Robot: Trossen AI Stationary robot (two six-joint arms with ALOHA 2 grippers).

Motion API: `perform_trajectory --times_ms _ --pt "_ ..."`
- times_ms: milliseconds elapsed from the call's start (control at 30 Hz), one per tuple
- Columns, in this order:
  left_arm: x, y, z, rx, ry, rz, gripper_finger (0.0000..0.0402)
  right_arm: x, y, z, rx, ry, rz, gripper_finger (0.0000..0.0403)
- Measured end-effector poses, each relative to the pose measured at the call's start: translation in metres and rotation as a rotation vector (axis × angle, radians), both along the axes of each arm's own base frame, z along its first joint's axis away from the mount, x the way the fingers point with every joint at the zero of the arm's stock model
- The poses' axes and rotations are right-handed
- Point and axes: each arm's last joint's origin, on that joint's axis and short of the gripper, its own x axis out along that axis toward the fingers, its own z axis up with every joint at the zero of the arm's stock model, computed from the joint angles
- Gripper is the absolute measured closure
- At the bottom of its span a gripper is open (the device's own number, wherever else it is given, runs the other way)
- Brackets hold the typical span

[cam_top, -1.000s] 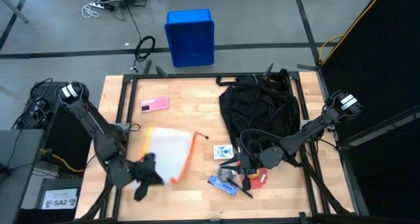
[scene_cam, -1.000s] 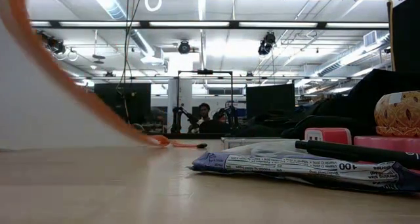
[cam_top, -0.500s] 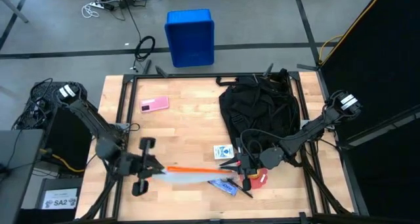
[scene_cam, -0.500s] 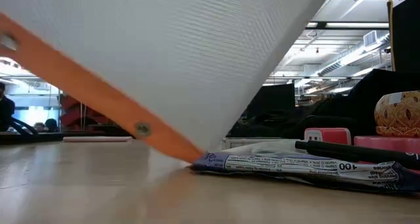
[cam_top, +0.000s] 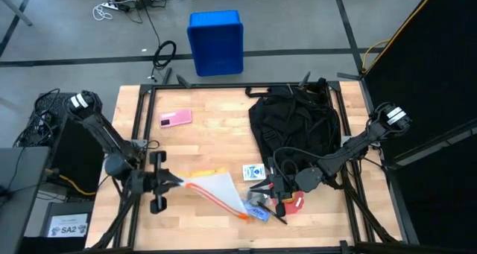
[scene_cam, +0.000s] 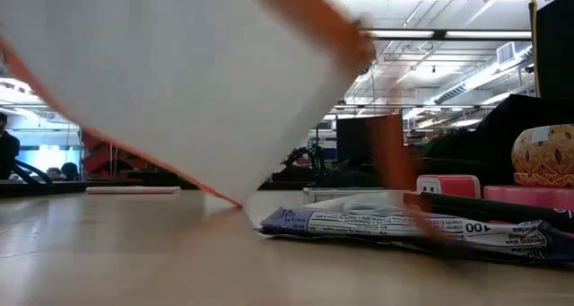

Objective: Unpack backpack
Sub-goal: Prepare the zip bag to put the objects

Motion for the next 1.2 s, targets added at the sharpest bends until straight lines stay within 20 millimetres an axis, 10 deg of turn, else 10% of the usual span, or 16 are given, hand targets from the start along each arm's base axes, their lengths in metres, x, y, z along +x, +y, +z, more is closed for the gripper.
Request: perform_trajectory --times_ms 167,600,1200 --pt "-0.011 0.02 -0.032 -0.081 -0.021 0.033 0.0401 0.0 0.0 0.0 0.009 0.001 -0.002 0.0402" --pt "-0.008 0.025 -0.032 -0.148 -0.012 0.07 0.0401 0.019 -0.019 -0.028 0.012 0.121 -0.094 0.0376" --pt "-0.007 0.025 -0.032 -0.167 -0.01 0.07 0.0401 0.037 -0.043 -0.053 0.002 0.226 -0.117 0.0188"
